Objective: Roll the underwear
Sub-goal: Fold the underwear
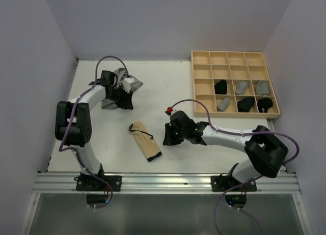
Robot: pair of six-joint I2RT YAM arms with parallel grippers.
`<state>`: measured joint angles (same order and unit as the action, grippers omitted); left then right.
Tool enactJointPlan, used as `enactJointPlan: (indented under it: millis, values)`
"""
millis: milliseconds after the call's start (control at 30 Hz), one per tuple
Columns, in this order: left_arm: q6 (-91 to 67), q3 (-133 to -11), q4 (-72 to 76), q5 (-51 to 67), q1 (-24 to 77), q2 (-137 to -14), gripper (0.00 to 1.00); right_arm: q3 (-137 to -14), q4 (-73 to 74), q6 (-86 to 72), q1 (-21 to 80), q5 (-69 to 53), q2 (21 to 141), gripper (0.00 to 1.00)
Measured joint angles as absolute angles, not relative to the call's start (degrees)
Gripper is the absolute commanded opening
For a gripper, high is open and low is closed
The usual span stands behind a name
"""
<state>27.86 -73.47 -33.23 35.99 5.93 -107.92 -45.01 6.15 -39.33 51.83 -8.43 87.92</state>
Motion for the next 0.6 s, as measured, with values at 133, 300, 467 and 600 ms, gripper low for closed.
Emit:
enactJointPlan:
  millis: [133,300,467,600]
  values:
    - [28.2,-69.9,-35.5,37.2,3.1,-98.7,0.25,-46.4,8.5,-37.5,51.8,-8.8,82.8,0.04]
    - [32.3,-64.2,-40.6,33.8,2.4,-88.8,0.24,-49.8,11.0,-36.8,52.2,-10.0,83.7,0.01]
    - [35.9,-57.8,-45.8,30.7,2.5,-88.7,0.23,-49.8,14.1,-36.6,52.6,-9.8,87.8,0.01]
    - [37.4,-55.5,-47.9,30.1,3.3,-90.5,0.22,-48.9,15.3,-36.4,52.7,-9.9,89.7,0.01]
